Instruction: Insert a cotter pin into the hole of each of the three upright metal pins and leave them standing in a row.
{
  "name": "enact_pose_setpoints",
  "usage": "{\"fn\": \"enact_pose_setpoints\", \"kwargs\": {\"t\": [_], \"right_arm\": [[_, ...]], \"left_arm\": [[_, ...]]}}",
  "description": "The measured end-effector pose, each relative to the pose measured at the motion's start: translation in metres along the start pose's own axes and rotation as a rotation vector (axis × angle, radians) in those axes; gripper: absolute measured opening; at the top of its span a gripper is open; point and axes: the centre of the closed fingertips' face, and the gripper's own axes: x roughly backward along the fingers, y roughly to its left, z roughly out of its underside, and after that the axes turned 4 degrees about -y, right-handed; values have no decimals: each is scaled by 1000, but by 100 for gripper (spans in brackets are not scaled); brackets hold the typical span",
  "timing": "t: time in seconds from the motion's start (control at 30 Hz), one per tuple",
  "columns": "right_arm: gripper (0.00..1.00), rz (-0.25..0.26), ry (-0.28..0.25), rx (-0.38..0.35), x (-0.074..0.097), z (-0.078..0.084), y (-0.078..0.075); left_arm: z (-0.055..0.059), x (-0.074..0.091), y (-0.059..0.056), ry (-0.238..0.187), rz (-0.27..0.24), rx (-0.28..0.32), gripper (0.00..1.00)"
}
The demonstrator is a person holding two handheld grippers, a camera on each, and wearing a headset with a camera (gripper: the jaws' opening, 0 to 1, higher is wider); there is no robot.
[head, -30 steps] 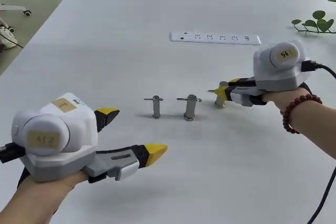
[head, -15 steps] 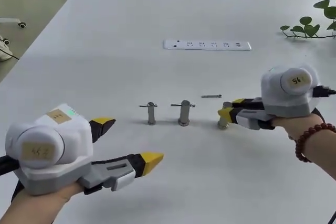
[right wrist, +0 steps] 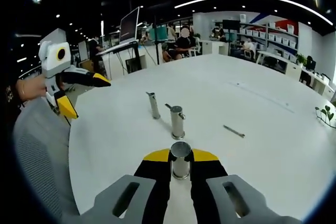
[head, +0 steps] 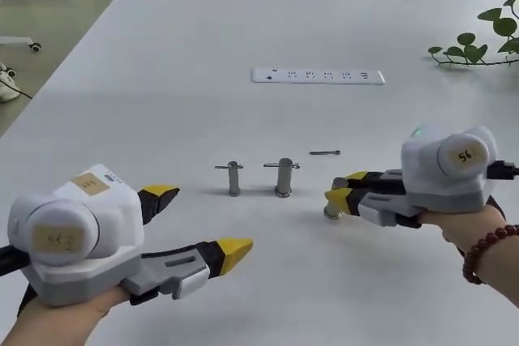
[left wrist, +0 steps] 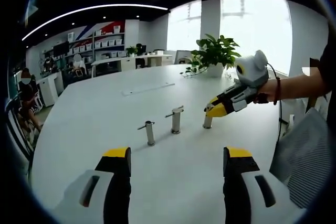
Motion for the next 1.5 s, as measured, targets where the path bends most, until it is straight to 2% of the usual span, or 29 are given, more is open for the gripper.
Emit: {"fn": "enact_pose_setpoints", "kwargs": {"t": [0.13,0.3,0.67,0.83,1.13,1.5], "right_arm": [[8,-40,-12,11,-3,0,13],[8,-78,-17,31,-9,1,21],[8,-109,-16,80,-21,3,36],[8,-112,-1,82,-24,8,40],[8,-115,-14,102,-26,6,44],[10,-99,-38,72,-26,6,45]], "left_arm": [[0,1,-1,0,2,-1,71],[-1,0,-2,-4,7,0,70],[1,-1,-4,1,13,-1,70],[2,-1,-4,4,14,0,69],[3,-2,-4,5,15,6,69],[5,-3,-6,14,23,4,69]]}}
